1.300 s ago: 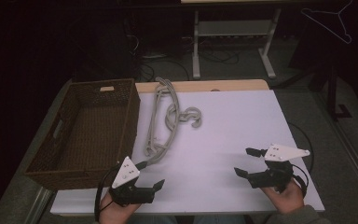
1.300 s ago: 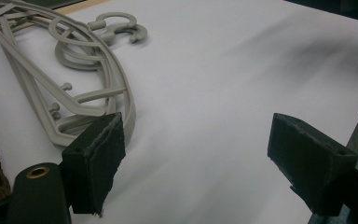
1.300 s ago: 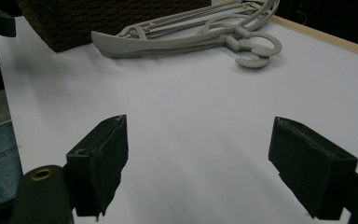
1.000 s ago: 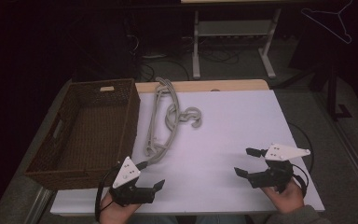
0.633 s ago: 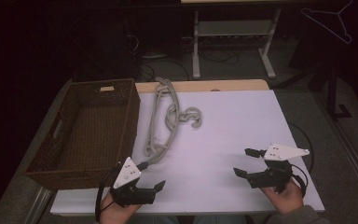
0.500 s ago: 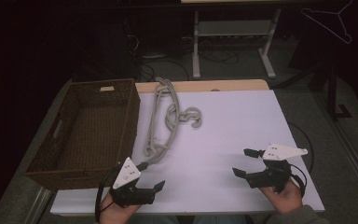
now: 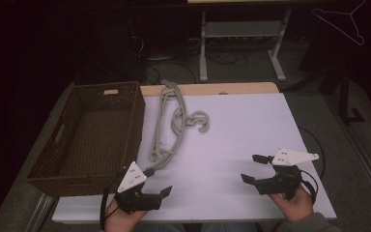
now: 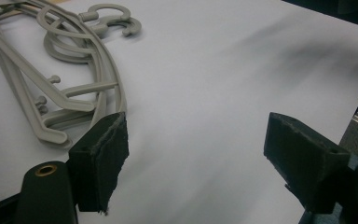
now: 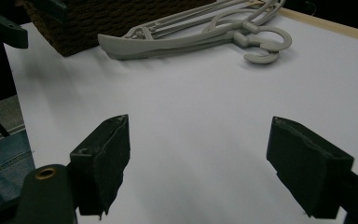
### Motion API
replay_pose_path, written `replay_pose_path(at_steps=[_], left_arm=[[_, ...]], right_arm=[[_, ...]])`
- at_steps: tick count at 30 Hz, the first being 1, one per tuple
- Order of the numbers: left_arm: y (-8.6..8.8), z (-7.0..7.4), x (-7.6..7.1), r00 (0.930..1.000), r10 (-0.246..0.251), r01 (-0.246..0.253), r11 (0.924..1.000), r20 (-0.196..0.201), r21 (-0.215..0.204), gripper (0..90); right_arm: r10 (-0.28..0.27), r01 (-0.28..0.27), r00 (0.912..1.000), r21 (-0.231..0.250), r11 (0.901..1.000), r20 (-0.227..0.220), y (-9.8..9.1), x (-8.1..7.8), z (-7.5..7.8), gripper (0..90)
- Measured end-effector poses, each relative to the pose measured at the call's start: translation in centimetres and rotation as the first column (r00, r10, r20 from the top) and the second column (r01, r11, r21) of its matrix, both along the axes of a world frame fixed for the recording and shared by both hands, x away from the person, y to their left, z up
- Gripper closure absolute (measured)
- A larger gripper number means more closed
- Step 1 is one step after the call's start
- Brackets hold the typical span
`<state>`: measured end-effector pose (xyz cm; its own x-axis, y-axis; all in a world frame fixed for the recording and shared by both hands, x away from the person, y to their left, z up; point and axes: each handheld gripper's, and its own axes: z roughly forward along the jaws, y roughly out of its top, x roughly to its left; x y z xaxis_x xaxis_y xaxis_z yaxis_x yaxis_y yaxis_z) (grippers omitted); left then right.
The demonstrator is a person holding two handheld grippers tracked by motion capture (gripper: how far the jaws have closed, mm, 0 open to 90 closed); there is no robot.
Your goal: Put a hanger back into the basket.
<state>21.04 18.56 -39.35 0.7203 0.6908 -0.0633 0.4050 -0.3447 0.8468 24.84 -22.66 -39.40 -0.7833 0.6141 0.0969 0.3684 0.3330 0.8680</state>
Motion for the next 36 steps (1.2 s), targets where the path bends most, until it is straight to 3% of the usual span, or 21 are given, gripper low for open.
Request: replay_pose_path(at_steps=[6, 12, 18, 22, 23, 24, 27, 30, 31, 33, 36], left_arm=[[-0.3, -0.1, 0.1, 1.0, -0.003, 0.003, 0.9999, -0.006, -0.011, 22.2], [-0.4, 0.0, 0.6, 0.9987, 0.002, -0.004, 0.999, -0.051, -0.044, 23.0], [-0.5, 0.5, 1.3, 0.9976, 0.016, -0.019, 0.9989, -0.067, -0.043, 26.1], [-0.8, 0.8, 2.4, 0.9935, 0.017, -0.021, 0.9991, -0.112, -0.036, 26.2], [-0.9, 0.9, 2.8, 0.9903, 0.019, -0.024, 0.9989, -0.138, -0.04, 26.7], [-1.0, 1.1, 3.3, 0.9857, 0.009, -0.022, 0.9969, -0.168, -0.076, 27.7], [-1.3, 1.5, 3.7, 0.9835, 0.009, -0.025, 0.9963, -0.18, -0.082, 28.1], [-1.9, 2.1, 4.8, 0.972, -0.008, -0.023, 0.9913, -0.235, -0.13, 27.6], [-1.9, 2.1, 4.8, 0.972, -0.008, -0.023, 0.9913, -0.235, -0.13, 27.6], [-2.1, 2.2, 6.0, 0.96, -0.017, -0.035, 0.9828, -0.279, -0.181, 27.5], [-2.2, 2.2, 6.7, 0.9554, -0.008, -0.049, 0.9813, -0.295, -0.186, 28.2]], right_arm=[[0.0, 0.0, 1.0, 0.002, 1.0, 0.0, -0.1, 0.0, 0.0, 20.8], [0.0, 0.0, 1.0, 0.005, 1.0, -0.004, -0.1, 0.0, 0.1, 21.0], [-0.004, 0.004, 1.0, 0.012, 0.9999, -0.002, -0.3, 0.0, 0.1, 21.1], [-0.004, 0.004, 1.0, 0.017, 0.9998, 0.0, -0.4, 0.0, 0.2, 21.2], [-0.003, 0.003, 1.0, 0.018, 0.9998, 0.0, -0.4, 0.0, 0.2, 21.1], [-0.003, 0.003, 1.0, 0.018, 0.9998, -0.001, -0.4, 0.0, 0.2, 21.2], [-0.004, 0.004, 1.0, 0.021, 0.9998, -0.001, -0.4, 0.0, 0.2, 21.1], [0.001, -0.001, 1.0, 0.022, 0.9997, 0.004, -0.5, 0.1, 0.2, 21.1], [0.001, -0.001, 1.0, 0.022, 0.9997, 0.004, -0.5, 0.1, 0.2, 21.1], [0.002, -0.002, 1.0, 0.024, 0.9997, 0.009, -0.6, 0.1, 0.3, 21.1], [0.002, -0.002, 1.0, 0.03, 0.9996, 0.008, -0.7, 0.0, 0.4, 21.1]])
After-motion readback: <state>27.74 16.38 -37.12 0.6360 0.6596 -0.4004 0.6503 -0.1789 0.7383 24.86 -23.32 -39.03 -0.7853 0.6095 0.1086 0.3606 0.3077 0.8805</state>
